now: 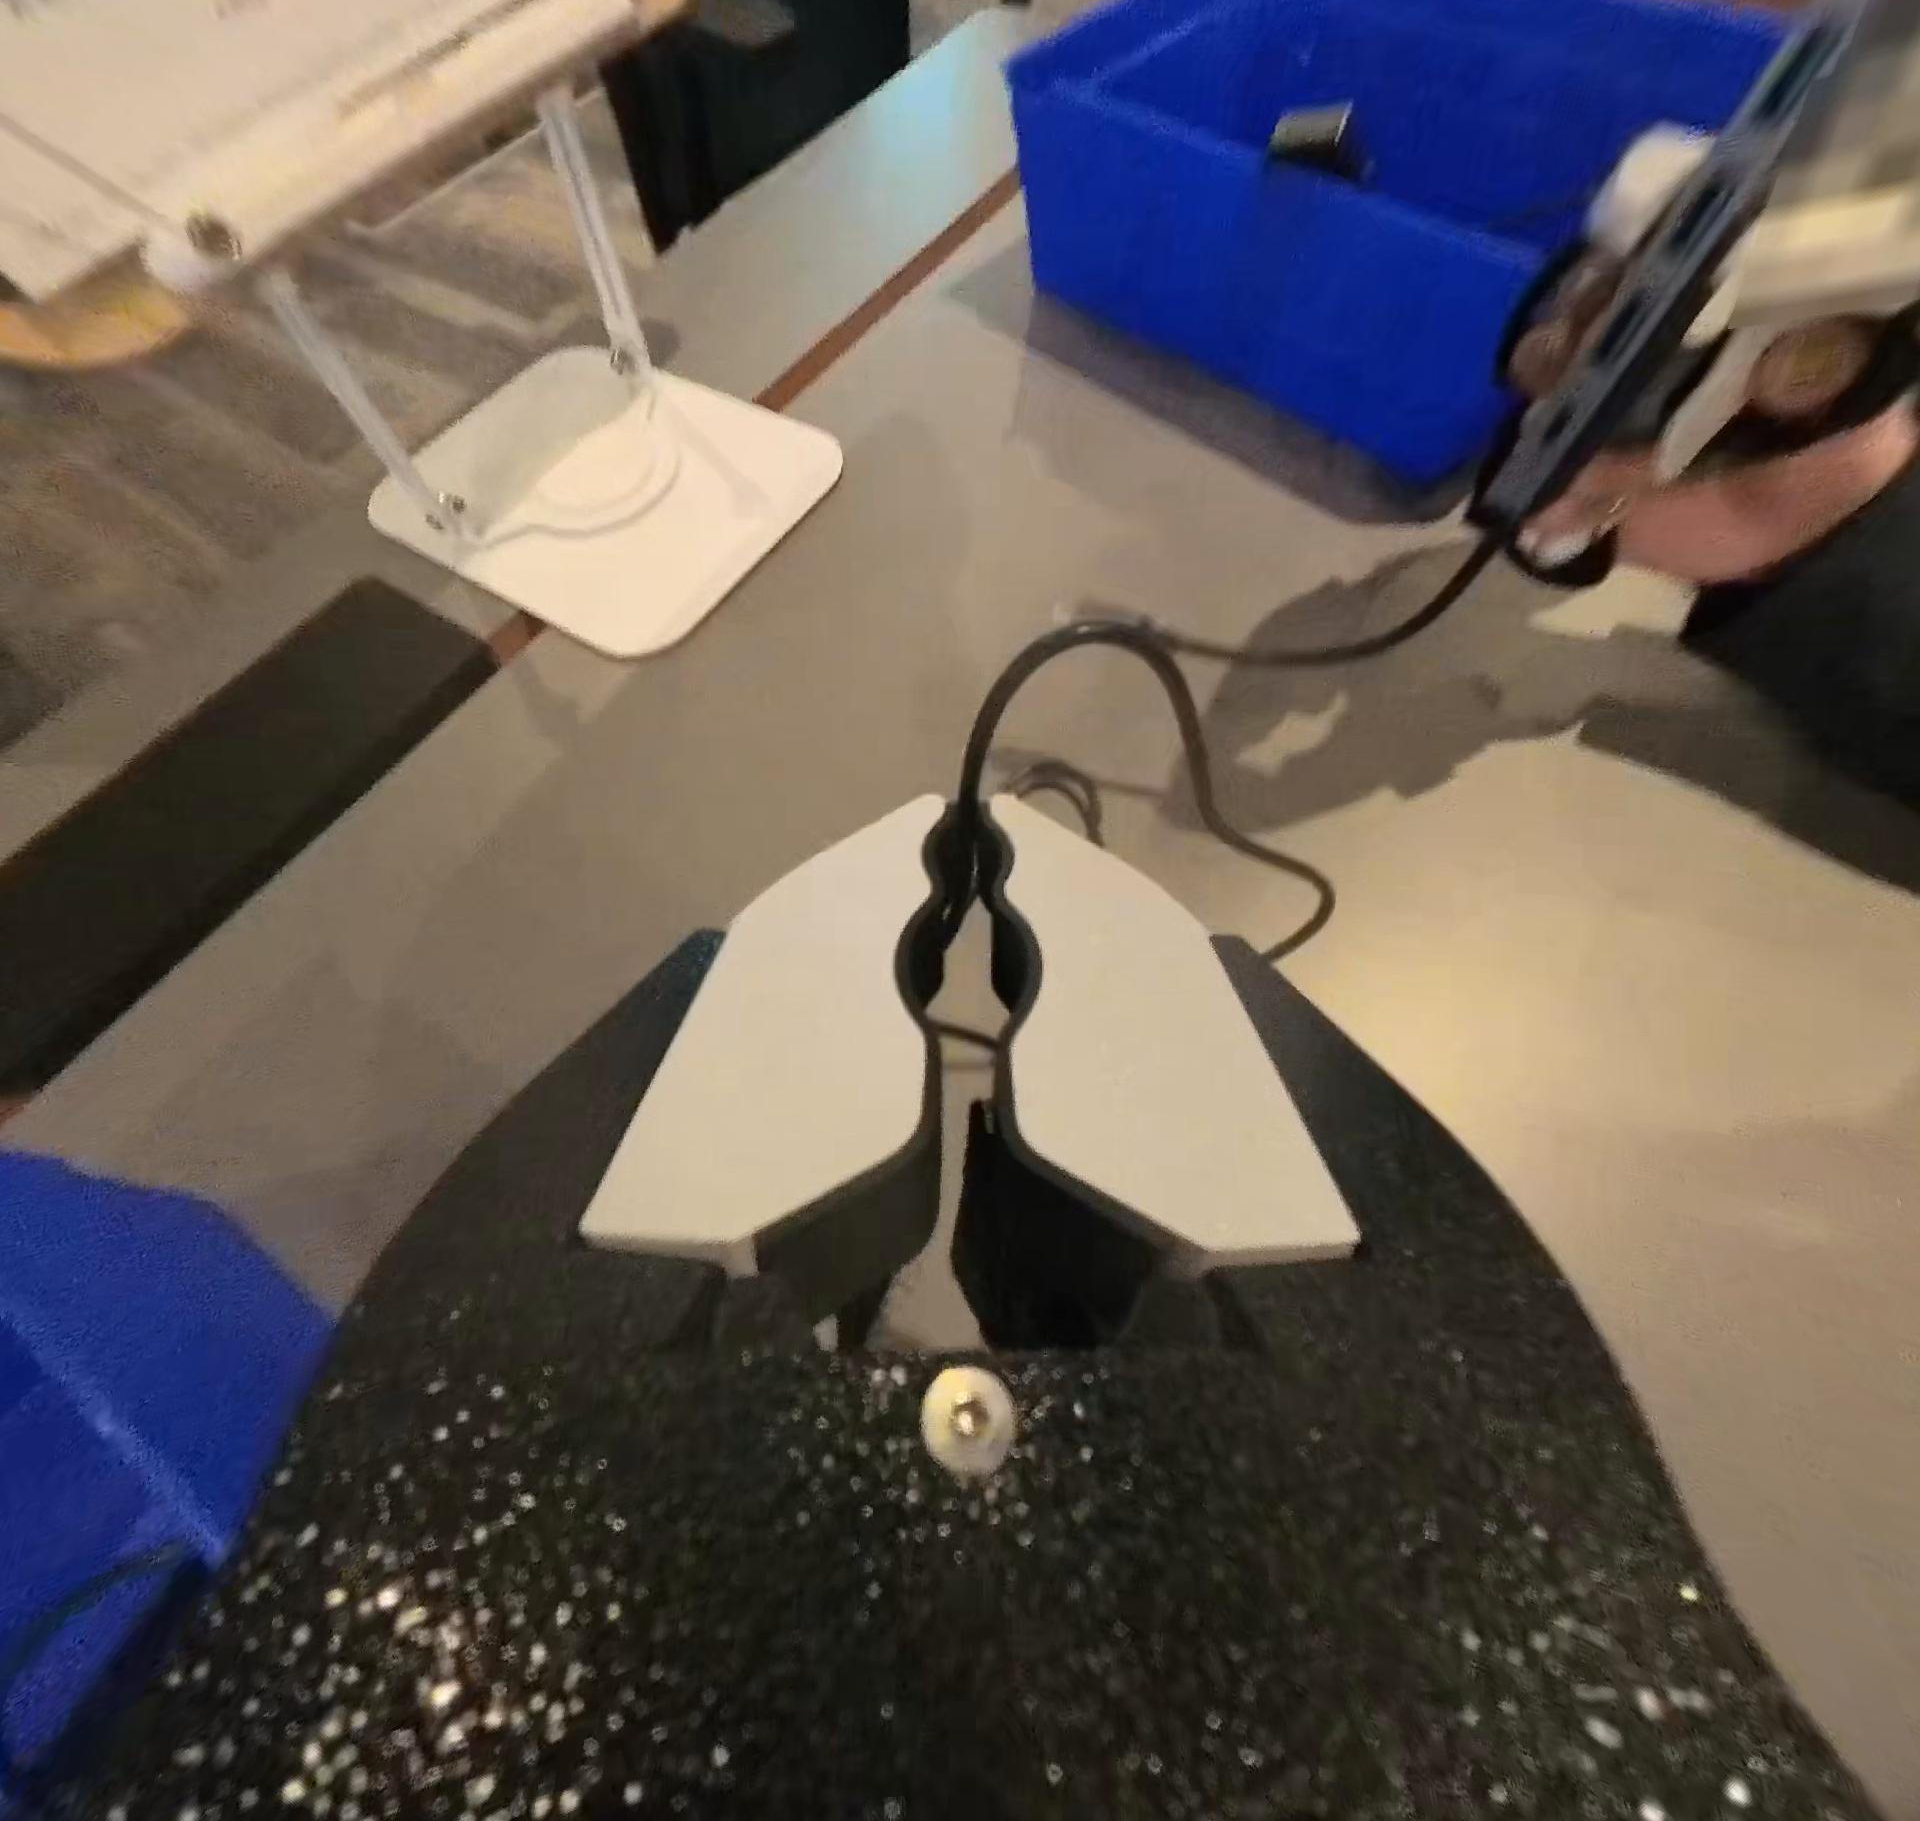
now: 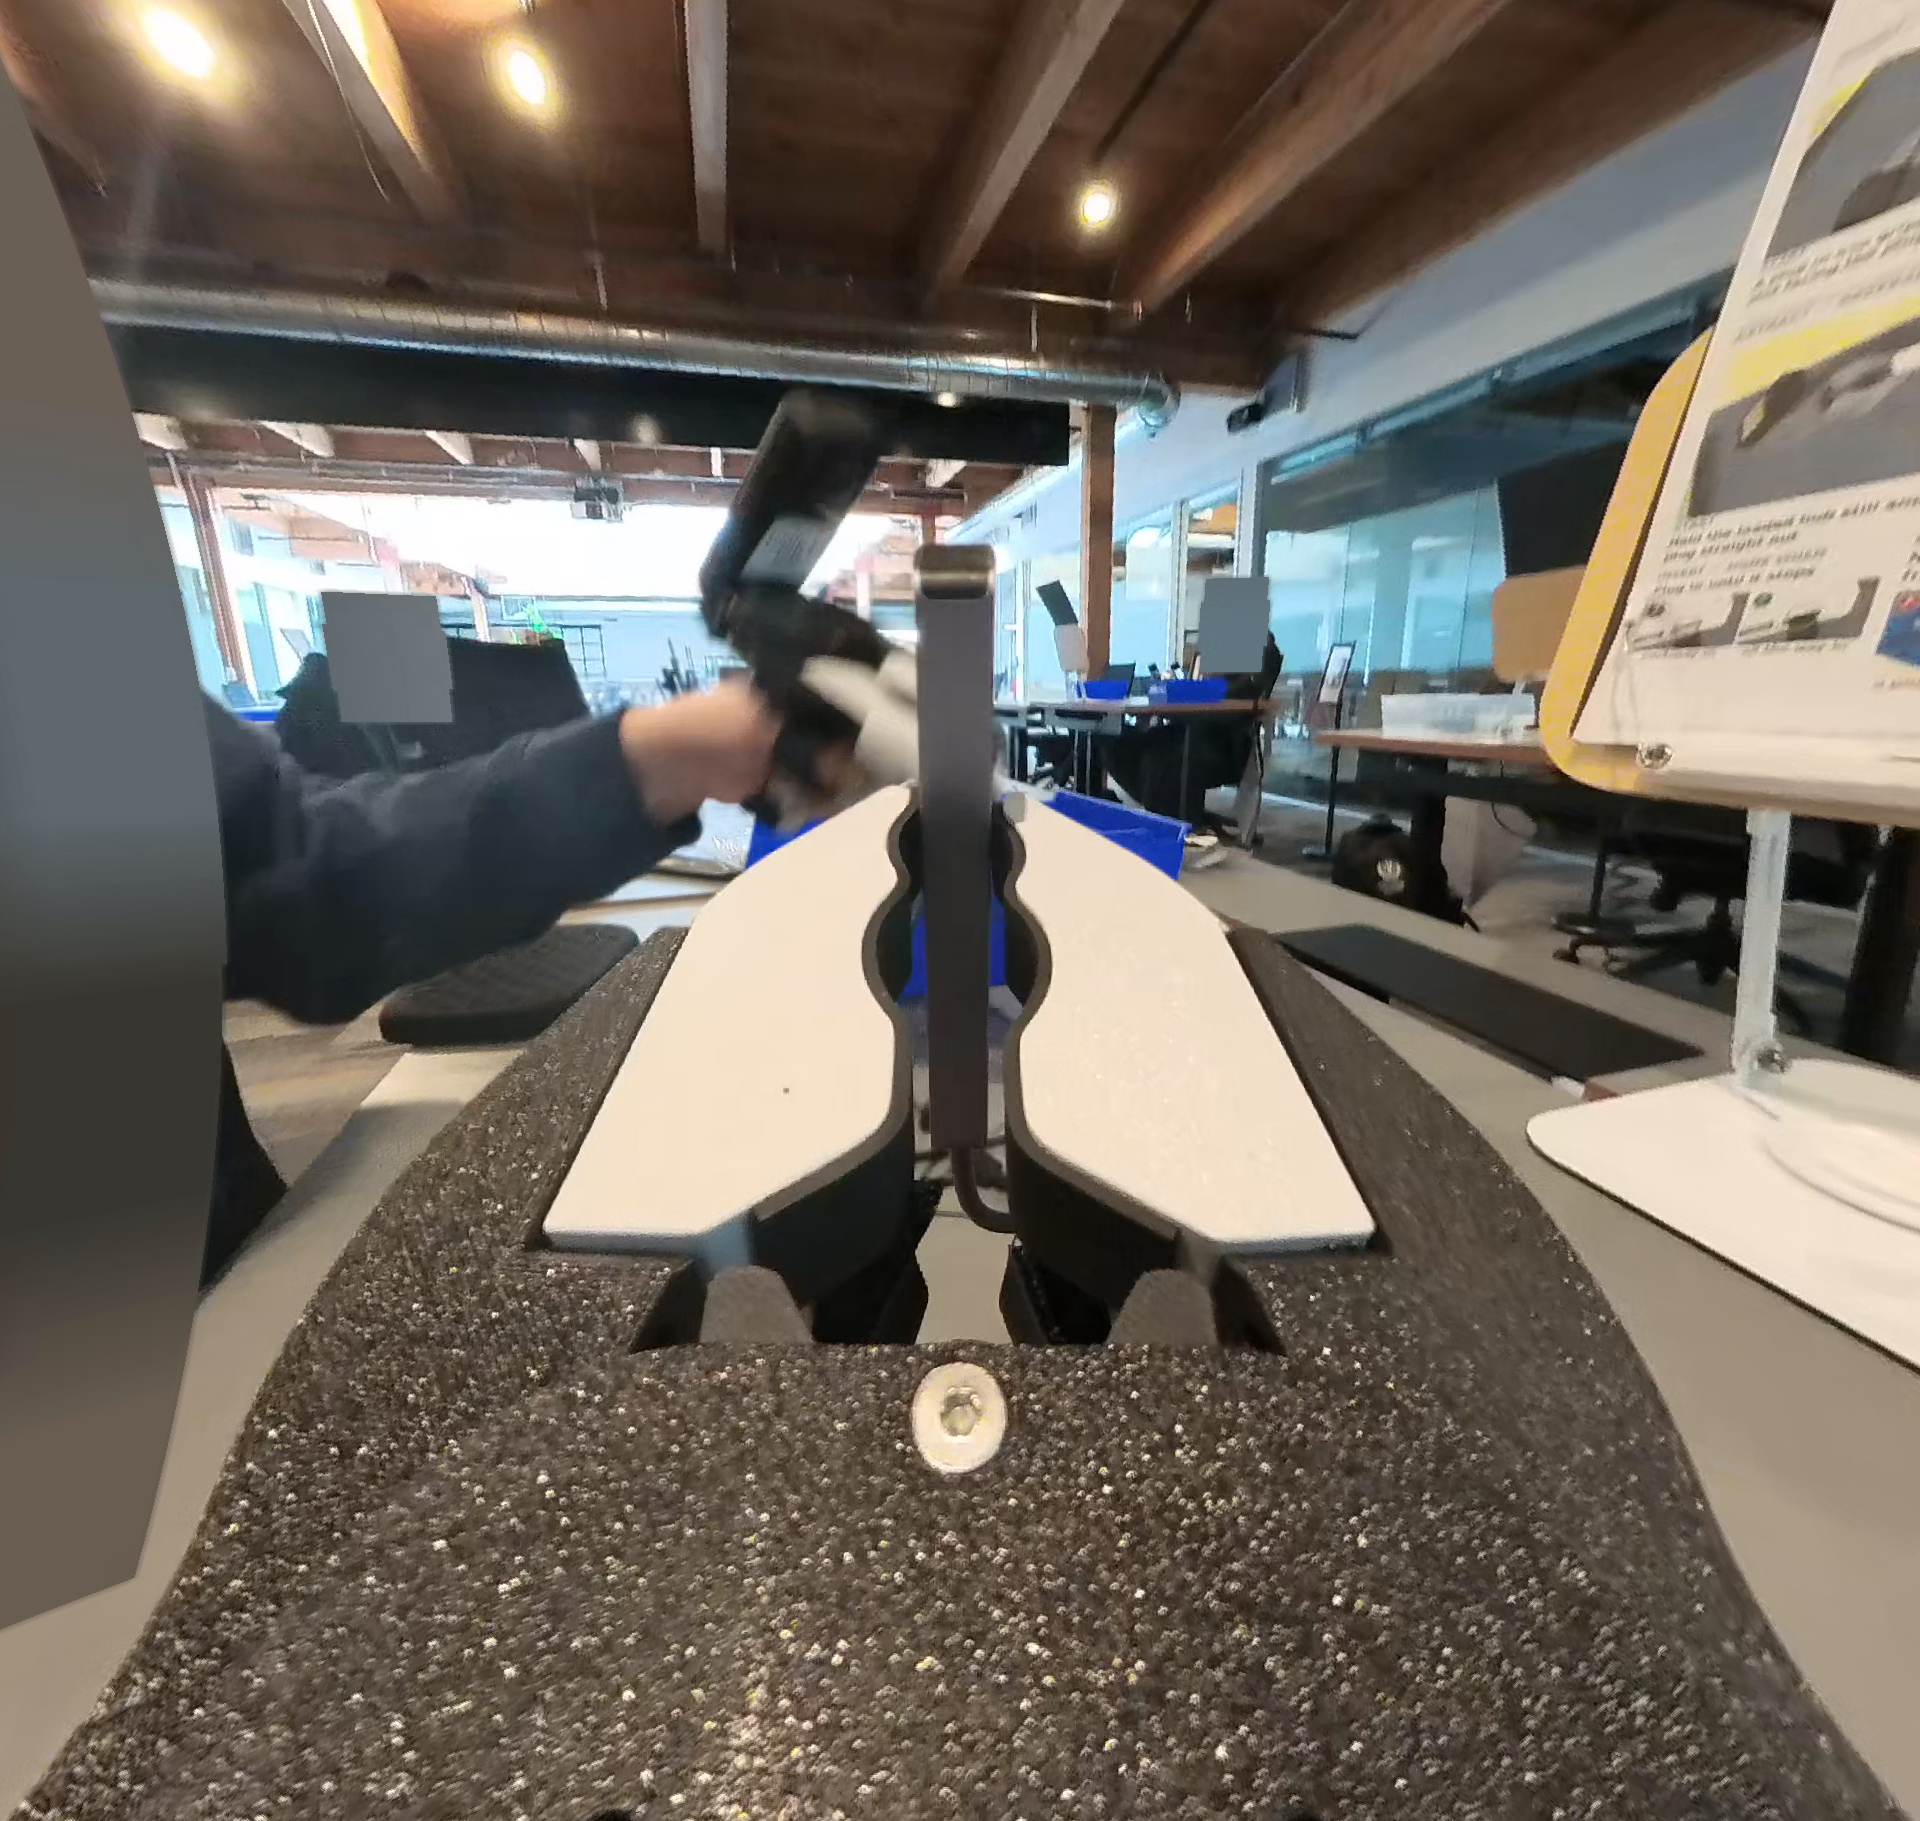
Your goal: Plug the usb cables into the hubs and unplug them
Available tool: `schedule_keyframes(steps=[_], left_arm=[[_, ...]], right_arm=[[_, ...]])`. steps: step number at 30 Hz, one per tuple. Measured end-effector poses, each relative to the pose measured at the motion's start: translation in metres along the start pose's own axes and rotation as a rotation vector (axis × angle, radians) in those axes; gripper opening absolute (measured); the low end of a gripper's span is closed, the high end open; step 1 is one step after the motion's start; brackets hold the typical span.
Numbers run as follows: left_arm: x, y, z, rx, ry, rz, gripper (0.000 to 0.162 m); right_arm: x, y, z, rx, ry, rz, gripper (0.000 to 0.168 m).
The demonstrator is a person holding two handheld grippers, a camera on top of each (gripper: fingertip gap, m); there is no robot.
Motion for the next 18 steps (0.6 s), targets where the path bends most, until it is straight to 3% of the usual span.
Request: schedule_keyframes(steps=[7, 10, 13, 18], left_arm=[[-0.011, 0.059, 0.020, -0.051, -0.109, -0.100, 0.005], [-0.008, 0.074, 0.027, -0.054, -0.157, -0.143, 0.039], [0.002, 0.083, 0.031, 0.004, -0.179, -0.142, 0.057], [0.021, 0.097, 0.038, 0.014, -0.214, -0.139, 0.051]], right_arm=[[-0.001, 0.004, 0.002, -0.016, 0.005, -0.020, 0.012], [-0.001, 0.006, 0.003, -0.020, 0.005, -0.026, 0.012], [-0.002, 0.006, 0.003, -0.025, 0.004, -0.030, 0.012], [-0.003, 0.008, 0.003, -0.030, 0.001, -0.041, 0.012]])
Point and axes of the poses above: each gripper's, where its closed fingertips meet, x back along the fingers, y out of its underside, z = x × y across the jaws, the point moved 9 cm from there along x, back along the fingers, and after that the axes turned 3 degrees about -y, right-handed, at the moved point
